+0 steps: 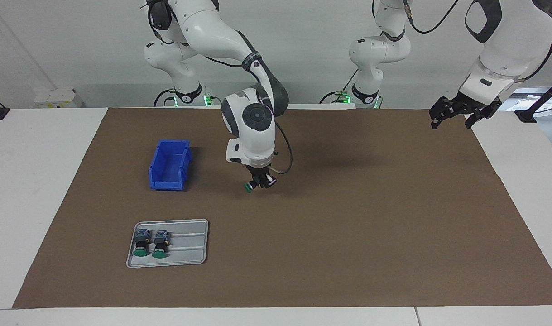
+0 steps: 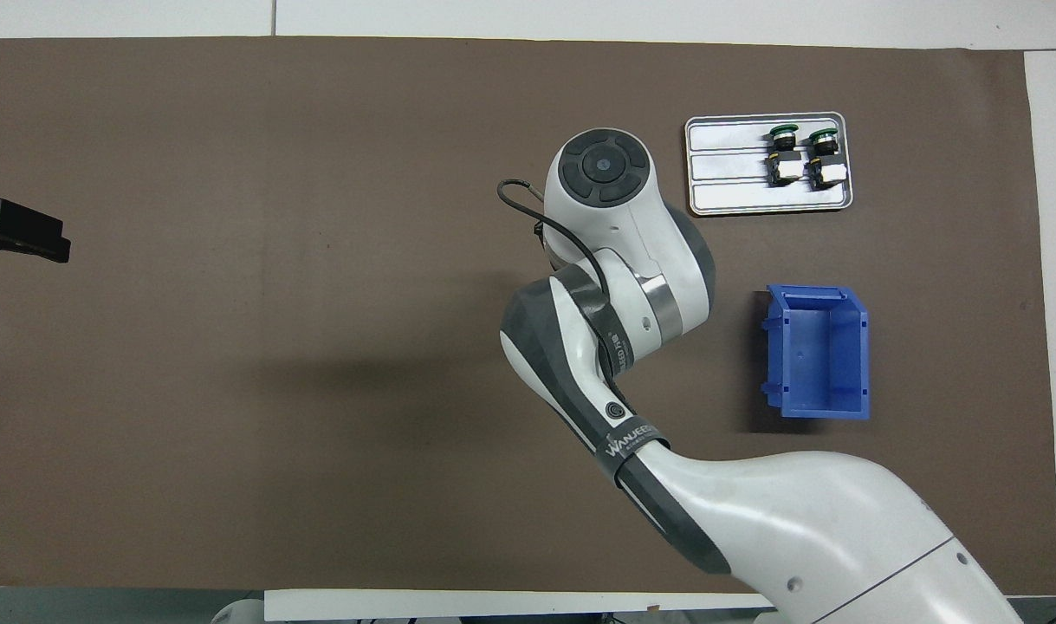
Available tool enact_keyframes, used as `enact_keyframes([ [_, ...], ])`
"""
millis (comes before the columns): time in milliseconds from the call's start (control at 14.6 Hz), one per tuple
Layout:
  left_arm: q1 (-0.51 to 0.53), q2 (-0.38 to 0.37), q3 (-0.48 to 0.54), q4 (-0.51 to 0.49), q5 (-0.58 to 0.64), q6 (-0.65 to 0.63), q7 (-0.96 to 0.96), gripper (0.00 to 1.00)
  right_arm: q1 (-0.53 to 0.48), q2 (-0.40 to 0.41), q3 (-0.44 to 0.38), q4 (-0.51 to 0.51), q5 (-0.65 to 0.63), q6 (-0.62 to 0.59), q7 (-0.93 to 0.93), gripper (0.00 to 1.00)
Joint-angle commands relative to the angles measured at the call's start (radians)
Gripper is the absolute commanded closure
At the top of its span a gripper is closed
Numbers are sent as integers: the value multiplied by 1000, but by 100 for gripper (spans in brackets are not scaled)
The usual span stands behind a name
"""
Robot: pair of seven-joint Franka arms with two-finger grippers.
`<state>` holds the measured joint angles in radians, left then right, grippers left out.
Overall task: Place and press button with both arms
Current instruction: 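Carry the green button with the right gripper and set it mid-table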
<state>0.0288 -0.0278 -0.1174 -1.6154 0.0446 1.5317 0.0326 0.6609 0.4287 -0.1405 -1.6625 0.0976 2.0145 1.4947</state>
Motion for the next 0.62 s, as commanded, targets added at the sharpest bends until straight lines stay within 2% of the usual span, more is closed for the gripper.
enact_keyframes([
  [0, -6, -21, 5, -15, -6, -1, 0, 0, 6, -34, 1, -60, -2, 56, 198, 100],
  [275, -6, -21, 5, -15, -6, -4, 3, 0, 40, 17, 1, -62, 7, 143, 402, 100],
  [549, -4, -23, 8, -17, -5, -12, -5, 0, 71, 38, 2, -62, 22, 217, 469, 98],
])
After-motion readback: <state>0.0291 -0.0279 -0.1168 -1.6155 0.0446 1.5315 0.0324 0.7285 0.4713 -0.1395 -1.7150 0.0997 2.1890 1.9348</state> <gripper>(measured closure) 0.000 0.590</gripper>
